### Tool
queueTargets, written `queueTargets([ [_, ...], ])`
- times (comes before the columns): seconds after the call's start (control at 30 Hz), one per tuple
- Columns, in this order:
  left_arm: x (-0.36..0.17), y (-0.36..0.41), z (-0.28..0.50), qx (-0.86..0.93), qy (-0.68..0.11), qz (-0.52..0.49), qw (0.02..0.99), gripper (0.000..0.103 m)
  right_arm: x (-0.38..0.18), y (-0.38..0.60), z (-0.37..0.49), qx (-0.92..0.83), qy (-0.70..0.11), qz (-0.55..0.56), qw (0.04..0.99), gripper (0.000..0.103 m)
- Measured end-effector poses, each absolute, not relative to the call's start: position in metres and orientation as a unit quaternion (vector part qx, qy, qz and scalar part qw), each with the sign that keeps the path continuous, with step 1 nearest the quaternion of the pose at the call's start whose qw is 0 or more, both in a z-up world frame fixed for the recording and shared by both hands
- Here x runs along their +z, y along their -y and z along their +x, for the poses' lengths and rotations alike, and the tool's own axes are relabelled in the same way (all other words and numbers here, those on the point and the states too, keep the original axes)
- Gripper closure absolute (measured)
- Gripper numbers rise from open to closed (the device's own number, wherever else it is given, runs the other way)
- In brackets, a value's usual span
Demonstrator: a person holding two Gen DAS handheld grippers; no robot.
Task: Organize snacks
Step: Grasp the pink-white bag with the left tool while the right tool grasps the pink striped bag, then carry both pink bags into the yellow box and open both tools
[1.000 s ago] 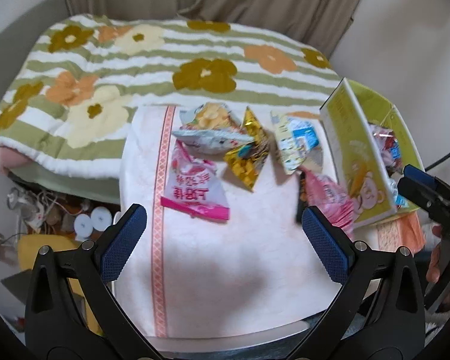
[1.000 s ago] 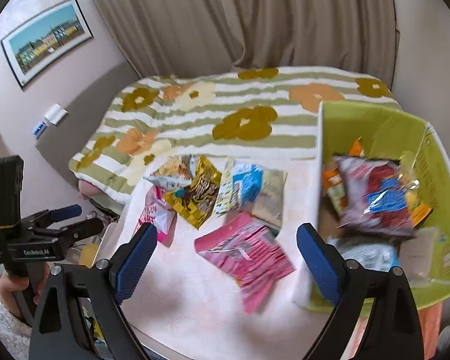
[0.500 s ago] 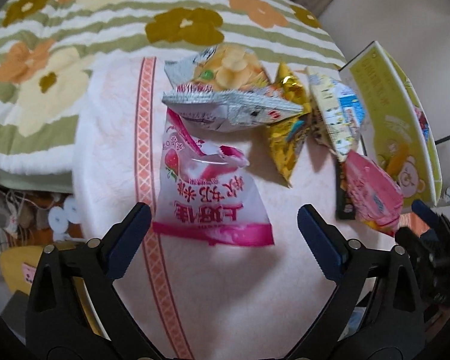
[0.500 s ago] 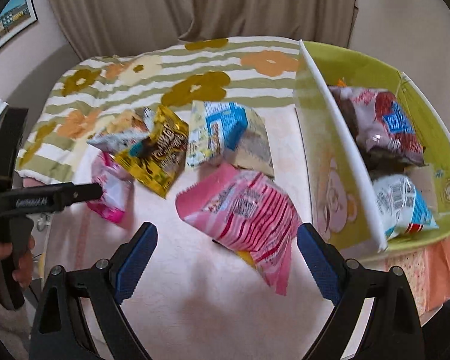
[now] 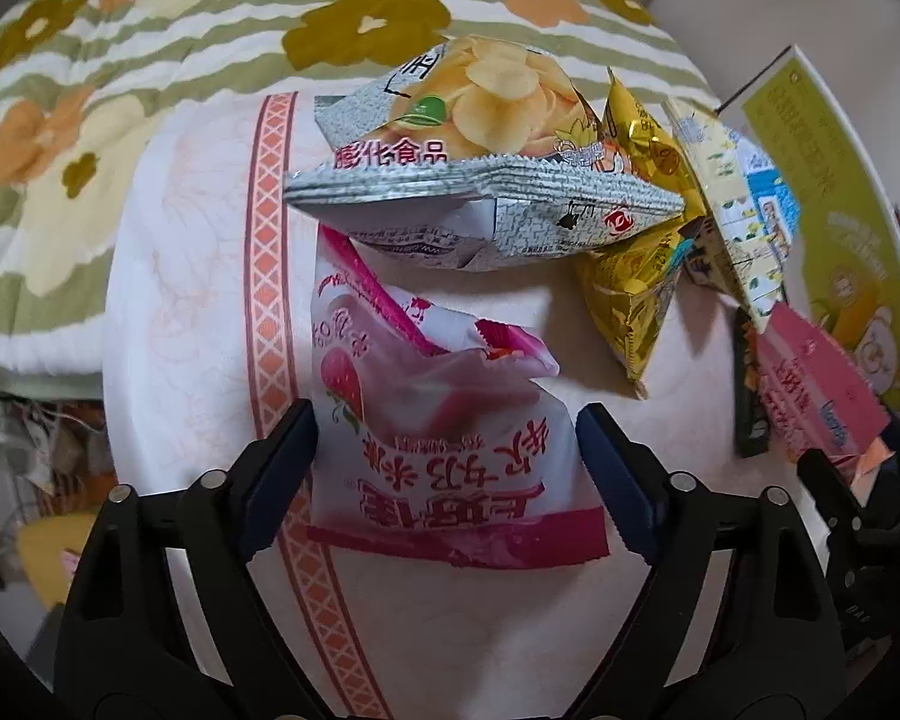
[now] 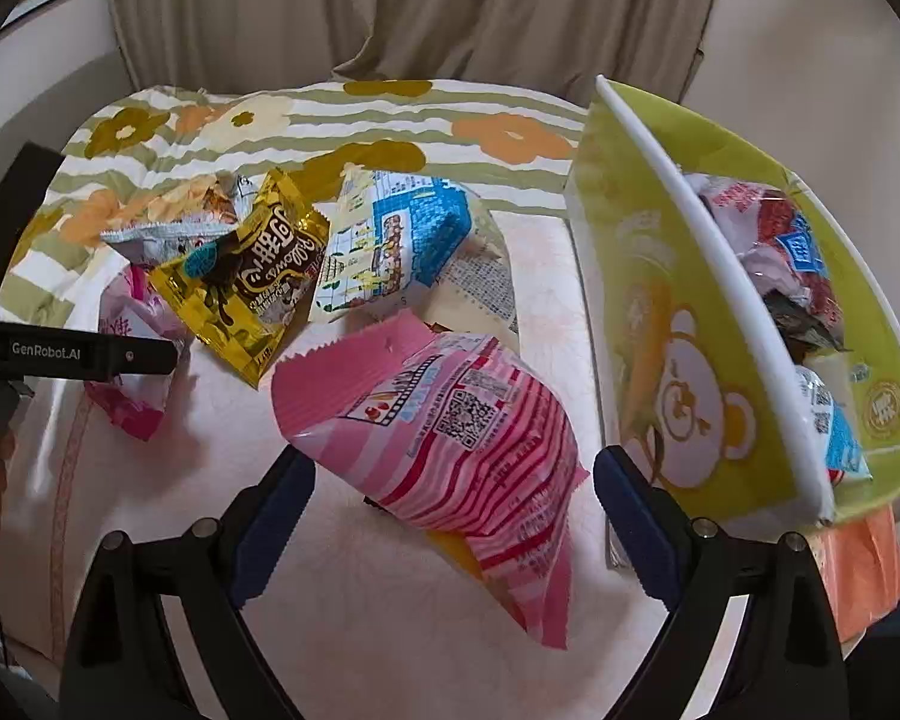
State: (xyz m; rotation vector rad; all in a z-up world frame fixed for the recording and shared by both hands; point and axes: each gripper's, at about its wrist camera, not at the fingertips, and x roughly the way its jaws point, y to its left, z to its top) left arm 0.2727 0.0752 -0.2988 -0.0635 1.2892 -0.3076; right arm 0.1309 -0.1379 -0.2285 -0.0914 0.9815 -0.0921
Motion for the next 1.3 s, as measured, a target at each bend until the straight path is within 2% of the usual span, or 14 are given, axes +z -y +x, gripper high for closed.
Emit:
queueTargets([
  [0.2, -0.295, -0.077, 0.272, -0.145, -0.599, -0.019, 0.787, 0.049, -0.235, 0.138, 0.136, -0.044, -0.475, -0.041, 0.878, 0.010],
  [0.3, -0.291, -0.080, 0.269, -0.149, -0.598, -0.025, 0.787, 0.053, -0.237, 0.137, 0.137, -0.041, -0.478, -0.045, 0.876, 0.010],
  [0.8, -0.270, -0.080, 0.235, -0.154, -0.592, -0.027, 0.790, 0.054, -0.246, 0.136, 0.151, -0.058, -0.485, -0.053, 0.871, 0.012],
  [0.87, -0.269, -0.079, 0.233, -0.156, -0.592, -0.027, 0.790, 0.054, -0.249, 0.138, 0.155, -0.065, -0.491, -0.051, 0.867, 0.020],
  [0.9, -0.268, -0.078, 0.232, -0.157, -0.591, -0.027, 0.791, 0.054, -0.250, 0.141, 0.156, -0.069, -0.494, -0.049, 0.865, 0.030],
  [0.93, -0.267, -0.078, 0.231, -0.159, -0.589, -0.028, 0.791, 0.054, -0.250, 0.145, 0.157, -0.069, -0.494, -0.046, 0.865, 0.035],
  [1.03, -0.264, -0.077, 0.230, -0.162, -0.586, -0.030, 0.794, 0.054, -0.246, 0.148, 0.156, -0.055, -0.490, -0.048, 0.869, 0.038],
  [1.3, -0.242, -0.076, 0.224, -0.172, -0.568, -0.040, 0.804, 0.054, -0.212, 0.151, 0.136, -0.023, -0.471, -0.005, 0.882, 0.040],
])
